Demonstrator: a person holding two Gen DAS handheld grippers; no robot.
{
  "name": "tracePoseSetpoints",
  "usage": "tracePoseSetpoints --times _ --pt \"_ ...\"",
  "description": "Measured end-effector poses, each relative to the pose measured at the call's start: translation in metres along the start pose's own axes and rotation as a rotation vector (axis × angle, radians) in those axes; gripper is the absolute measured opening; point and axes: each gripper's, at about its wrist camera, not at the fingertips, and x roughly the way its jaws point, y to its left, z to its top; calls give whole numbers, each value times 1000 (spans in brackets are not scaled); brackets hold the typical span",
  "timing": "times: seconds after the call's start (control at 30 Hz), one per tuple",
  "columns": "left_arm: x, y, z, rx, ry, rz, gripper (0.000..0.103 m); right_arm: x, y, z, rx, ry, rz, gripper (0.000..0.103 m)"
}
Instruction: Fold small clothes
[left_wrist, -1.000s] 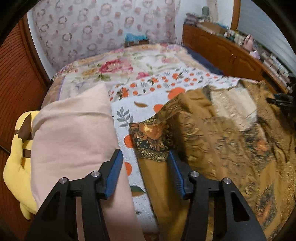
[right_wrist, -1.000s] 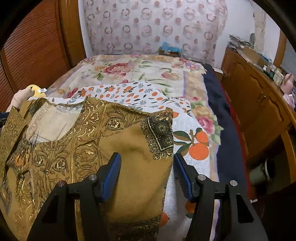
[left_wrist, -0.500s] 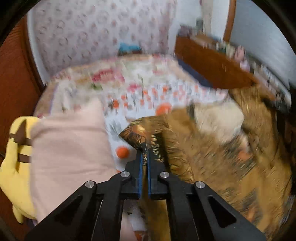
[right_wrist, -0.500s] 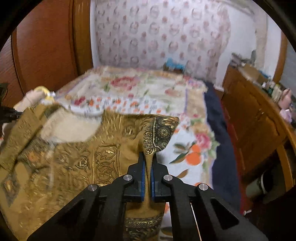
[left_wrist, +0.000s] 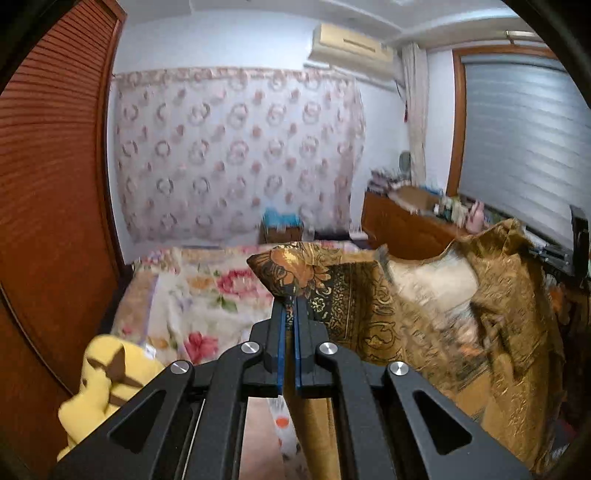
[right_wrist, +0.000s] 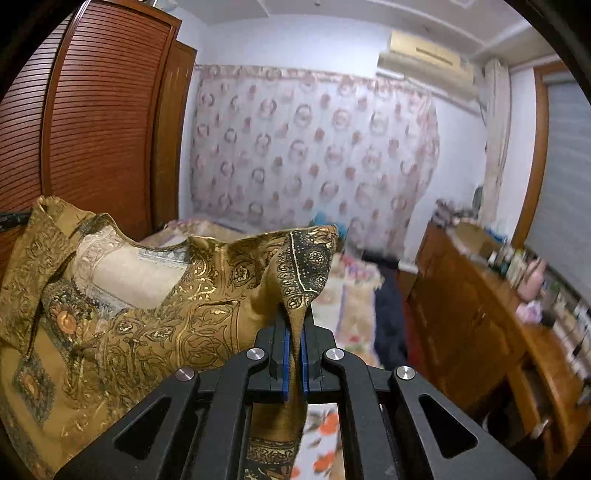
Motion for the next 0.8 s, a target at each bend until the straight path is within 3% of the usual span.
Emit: tracePoseSetpoints --times 0.13,0.23,0.37,0.53,0.8 --pt "-16 3 33 10 -89 41 4 -13 8 42 2 -78 -17 4" --pt "-6 8 25 47 -77 88 4 1 12 40 8 -67 -33 4" --pt "20 20 -17 49 5 96 4 40 27 -3 26 28 -39 4" --pt "24 12 -71 70 87 76 4 42 51 -54 22 90 16 4" --pt "-48 -22 -133 106 63 19 4 -34 69 -122 54 64 133 4"
